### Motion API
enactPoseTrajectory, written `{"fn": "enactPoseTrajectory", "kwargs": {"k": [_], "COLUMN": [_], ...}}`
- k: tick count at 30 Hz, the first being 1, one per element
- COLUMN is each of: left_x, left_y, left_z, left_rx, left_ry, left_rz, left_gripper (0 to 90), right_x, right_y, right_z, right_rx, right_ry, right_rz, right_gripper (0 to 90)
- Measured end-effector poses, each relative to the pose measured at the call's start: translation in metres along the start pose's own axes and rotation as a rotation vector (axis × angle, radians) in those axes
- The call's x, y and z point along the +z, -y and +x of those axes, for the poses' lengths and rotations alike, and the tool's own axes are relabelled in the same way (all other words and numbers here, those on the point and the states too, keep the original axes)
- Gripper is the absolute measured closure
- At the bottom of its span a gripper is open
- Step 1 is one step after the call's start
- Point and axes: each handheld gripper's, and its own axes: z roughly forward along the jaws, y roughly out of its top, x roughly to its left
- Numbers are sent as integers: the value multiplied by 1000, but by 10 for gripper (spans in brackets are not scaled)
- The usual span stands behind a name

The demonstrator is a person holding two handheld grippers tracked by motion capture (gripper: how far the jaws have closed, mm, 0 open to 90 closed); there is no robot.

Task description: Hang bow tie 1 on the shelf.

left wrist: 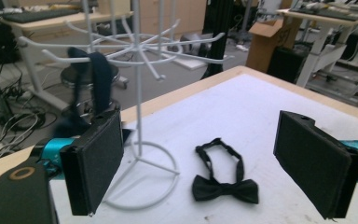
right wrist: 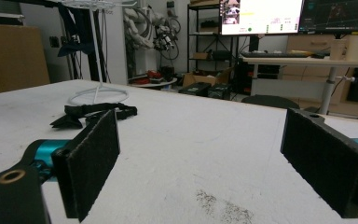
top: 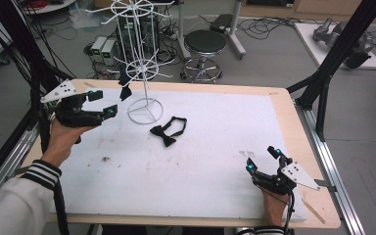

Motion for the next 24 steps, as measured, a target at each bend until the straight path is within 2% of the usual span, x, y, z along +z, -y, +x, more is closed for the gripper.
{"fn": "enactPoseTrajectory", "kwargs": {"k": [6,11,18,24], "left_x": [-7,-16,-24,-26], "left_y": [14,32,52,60], "left_z": [-15,-23,-30,-33], "left_rx": [19,30,33,24], "left_ry": [9,40,37,54], "left_rz": [-44,-104,-140,-156], "left_gripper": [164,164,165,165], "right_x": [0,0,0,0], "right_y": [0,0,0,0], "right_z": [0,0,0,0], "right_rx": [3,0,-4,-4], "right_ry": [-2,-2,-3,-3], "right_rz": [1,0,-3,-3], "right_gripper": [111,111,111,111]}}
